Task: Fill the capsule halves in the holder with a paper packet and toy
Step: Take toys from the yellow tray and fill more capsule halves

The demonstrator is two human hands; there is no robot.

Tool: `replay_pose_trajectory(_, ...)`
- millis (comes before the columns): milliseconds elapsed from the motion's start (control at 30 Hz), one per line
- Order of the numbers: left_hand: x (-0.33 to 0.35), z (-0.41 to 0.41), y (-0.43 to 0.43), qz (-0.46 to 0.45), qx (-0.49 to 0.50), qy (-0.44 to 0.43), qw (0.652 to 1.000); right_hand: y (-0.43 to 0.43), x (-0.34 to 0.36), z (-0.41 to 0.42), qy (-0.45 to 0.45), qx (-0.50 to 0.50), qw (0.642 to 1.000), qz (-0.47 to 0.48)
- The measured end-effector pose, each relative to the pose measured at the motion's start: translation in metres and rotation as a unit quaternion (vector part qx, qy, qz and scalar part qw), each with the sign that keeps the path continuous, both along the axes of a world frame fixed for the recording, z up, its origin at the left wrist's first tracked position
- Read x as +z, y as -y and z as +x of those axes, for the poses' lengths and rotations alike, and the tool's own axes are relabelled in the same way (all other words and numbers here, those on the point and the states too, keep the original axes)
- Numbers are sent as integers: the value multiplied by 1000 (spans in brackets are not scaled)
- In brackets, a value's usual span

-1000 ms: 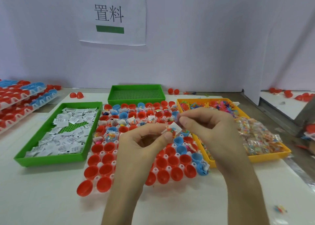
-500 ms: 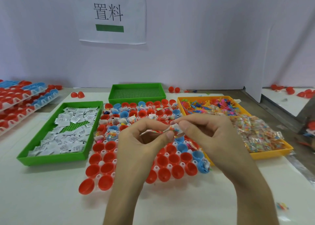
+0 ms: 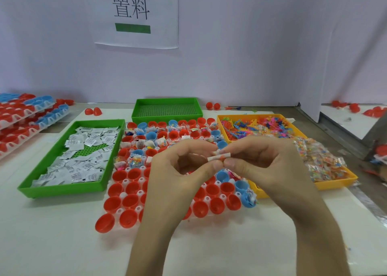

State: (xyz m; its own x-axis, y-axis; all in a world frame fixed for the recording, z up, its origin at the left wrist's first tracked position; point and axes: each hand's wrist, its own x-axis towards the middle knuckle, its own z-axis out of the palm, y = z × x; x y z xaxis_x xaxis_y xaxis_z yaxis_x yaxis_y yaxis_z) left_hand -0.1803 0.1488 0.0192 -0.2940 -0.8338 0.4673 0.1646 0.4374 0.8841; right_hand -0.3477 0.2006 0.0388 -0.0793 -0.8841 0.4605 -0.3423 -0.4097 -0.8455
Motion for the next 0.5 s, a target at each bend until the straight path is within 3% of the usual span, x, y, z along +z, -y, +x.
replay_pose_trajectory(300,-2,1,-1,-100,41,-38,993,-1,2,3,-9,10,999,-42)
replay_pose_trajectory(500,-2,1,-1,-99,39,-43,993,-3,2,2,-18,26,999,-33)
